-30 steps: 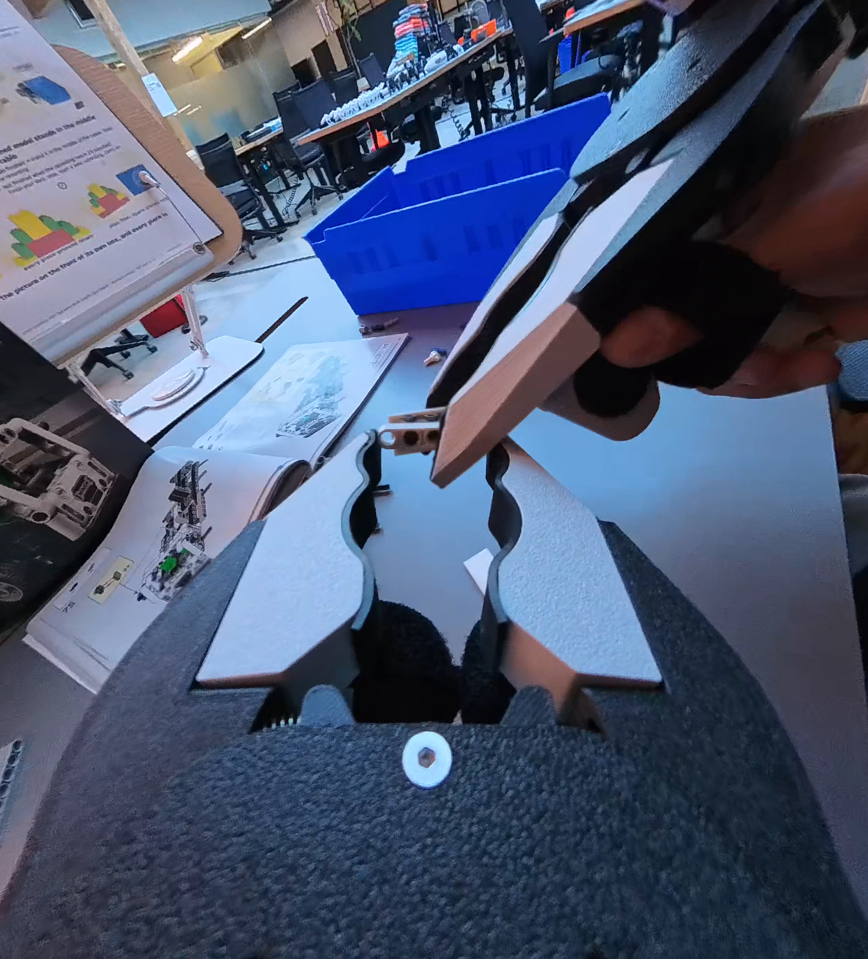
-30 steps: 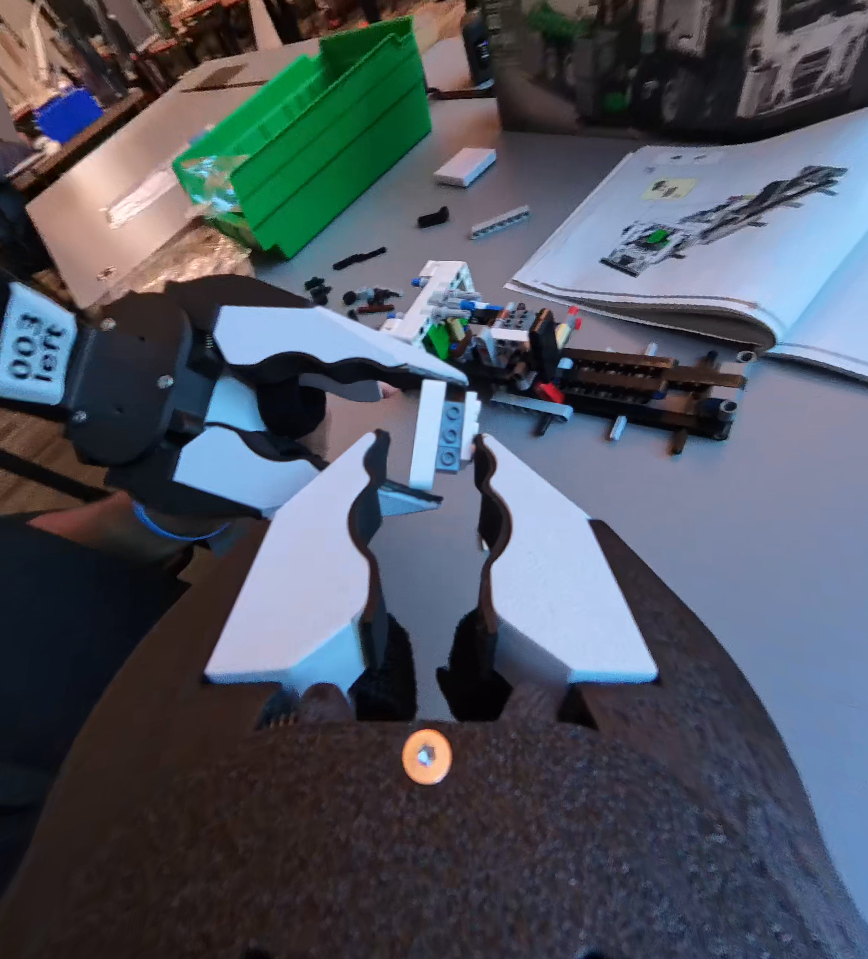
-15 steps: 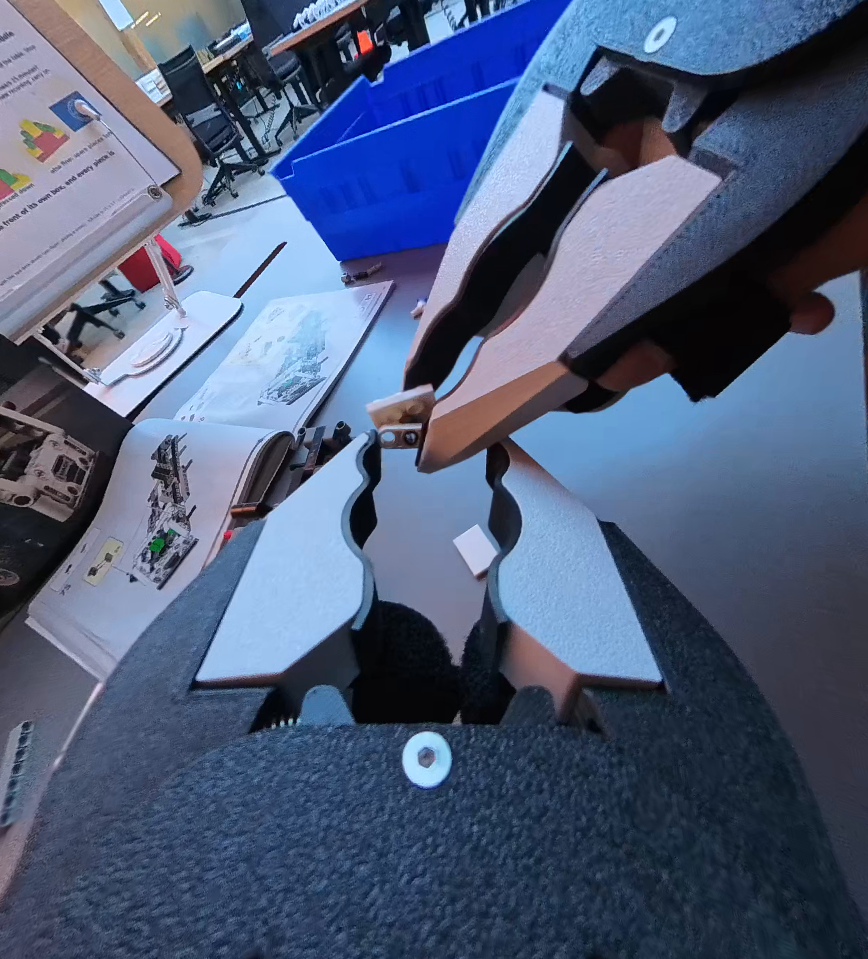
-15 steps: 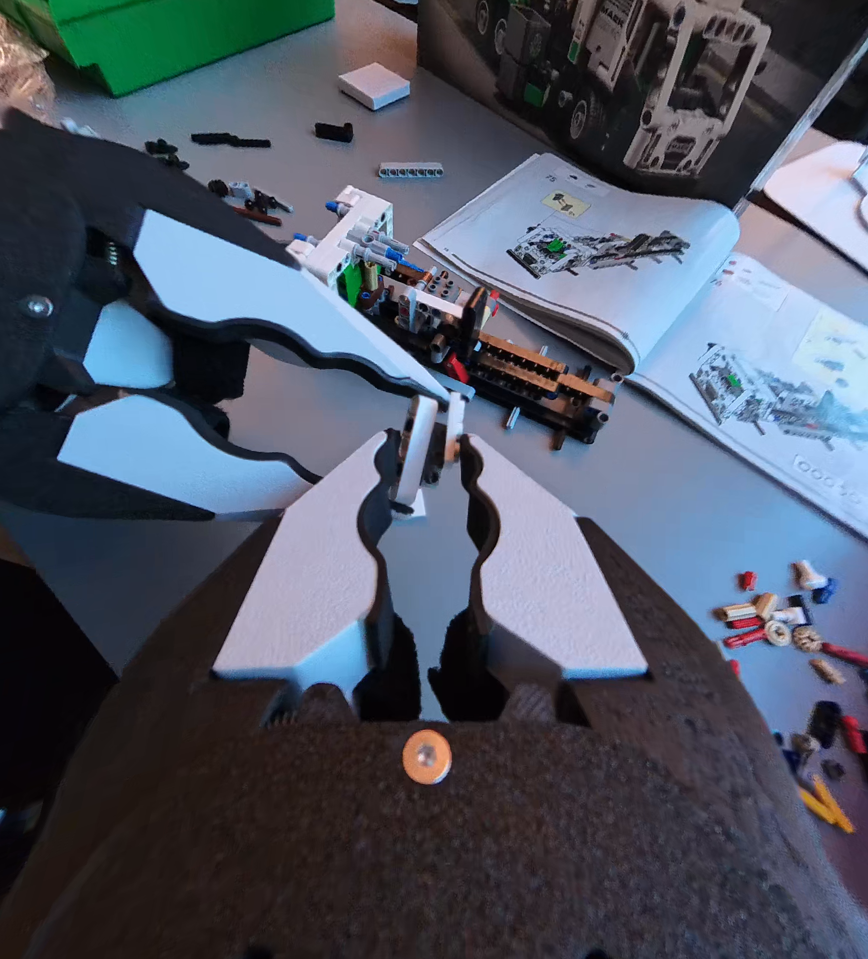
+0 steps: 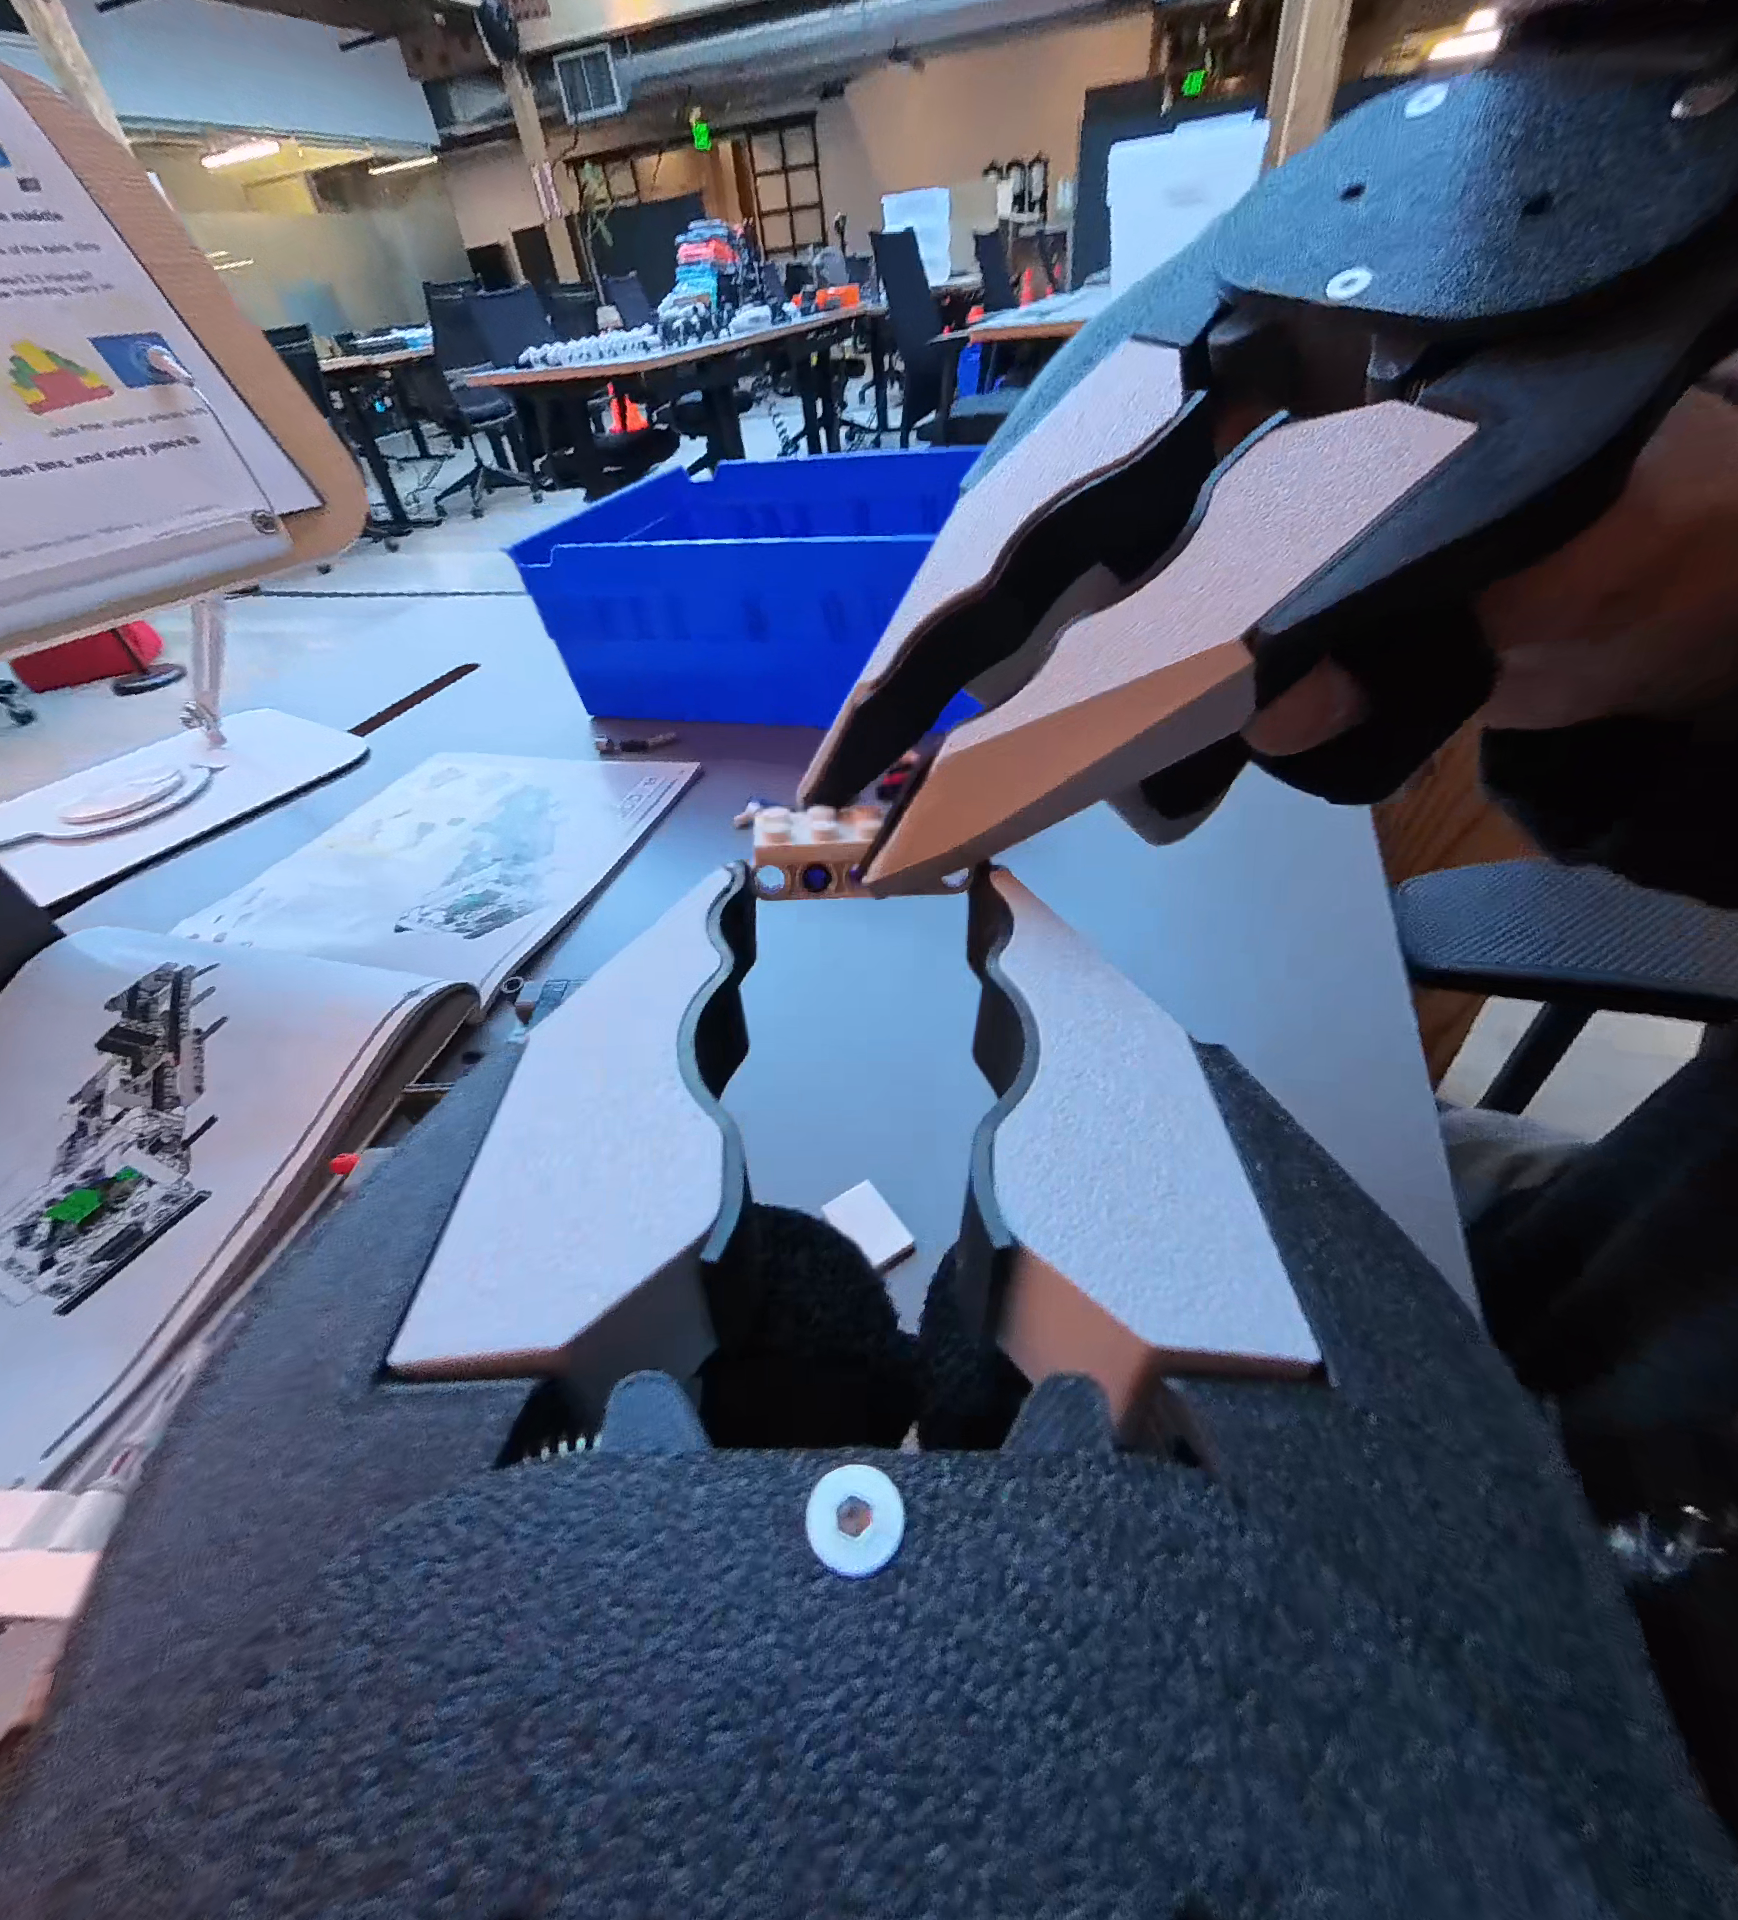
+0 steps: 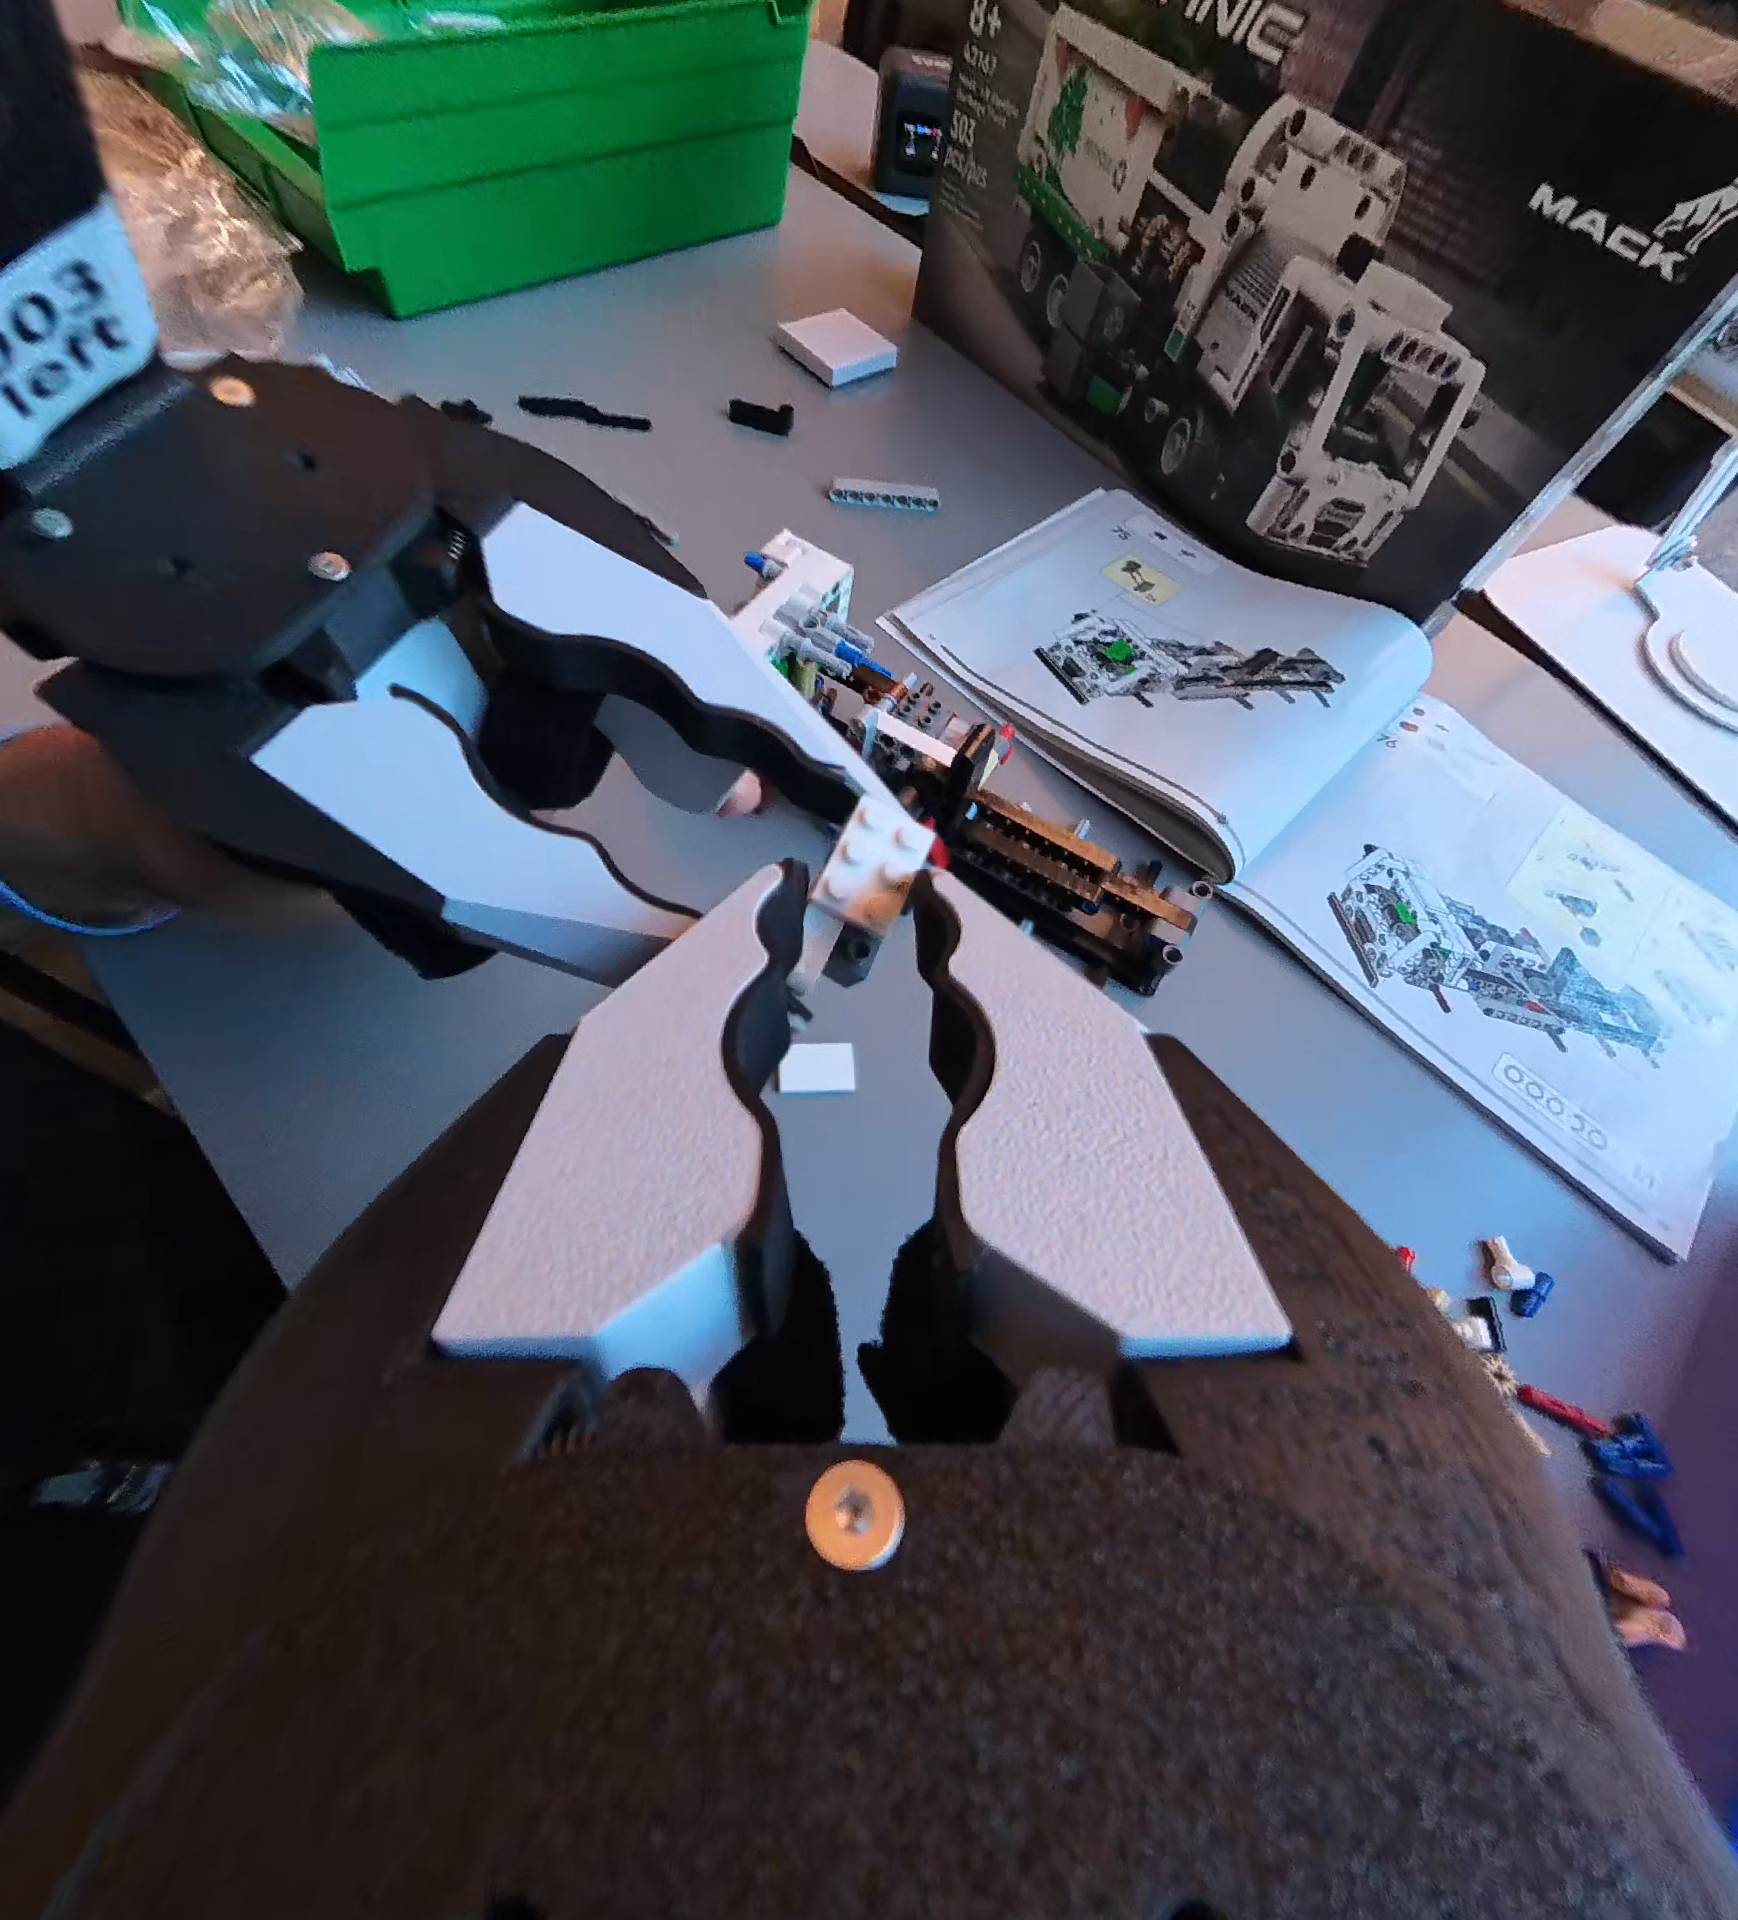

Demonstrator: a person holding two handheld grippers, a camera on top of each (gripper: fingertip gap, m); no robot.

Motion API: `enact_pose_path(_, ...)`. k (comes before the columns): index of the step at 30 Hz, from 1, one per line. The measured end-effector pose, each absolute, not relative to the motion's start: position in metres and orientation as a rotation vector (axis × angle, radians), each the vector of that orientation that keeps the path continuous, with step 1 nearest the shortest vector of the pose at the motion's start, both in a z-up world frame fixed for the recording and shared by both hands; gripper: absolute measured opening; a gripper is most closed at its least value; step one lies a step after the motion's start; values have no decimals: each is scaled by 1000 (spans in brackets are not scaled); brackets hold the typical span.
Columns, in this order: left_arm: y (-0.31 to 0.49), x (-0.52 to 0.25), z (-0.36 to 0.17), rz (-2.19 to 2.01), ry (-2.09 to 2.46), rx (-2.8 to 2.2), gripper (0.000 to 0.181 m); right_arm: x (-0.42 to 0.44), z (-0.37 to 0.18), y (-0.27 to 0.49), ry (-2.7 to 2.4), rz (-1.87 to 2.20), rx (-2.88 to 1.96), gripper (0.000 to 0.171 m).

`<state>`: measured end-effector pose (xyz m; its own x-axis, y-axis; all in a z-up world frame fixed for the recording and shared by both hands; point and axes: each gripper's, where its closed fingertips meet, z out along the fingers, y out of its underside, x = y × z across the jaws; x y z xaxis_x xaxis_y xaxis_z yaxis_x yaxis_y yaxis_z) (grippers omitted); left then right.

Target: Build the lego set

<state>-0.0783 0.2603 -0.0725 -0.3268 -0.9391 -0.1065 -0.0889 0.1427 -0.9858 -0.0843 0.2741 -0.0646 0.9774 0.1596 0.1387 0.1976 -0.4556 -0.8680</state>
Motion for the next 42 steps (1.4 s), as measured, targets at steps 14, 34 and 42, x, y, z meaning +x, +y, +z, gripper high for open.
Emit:
enact_pose_path(14,259,-82,-62,-1411,1535,-1036,40,-90,-52,270,-131,135,-2006,25)
enact_pose_path(34,253,-93,-58,-1388,1583,-927,40,-101,-53,269,381,1260,-1686,23)
enact_pose_path(42,252,-94,-57,-1442,1570,-930,40,-97,-50,265,396,1303,-1643,13)
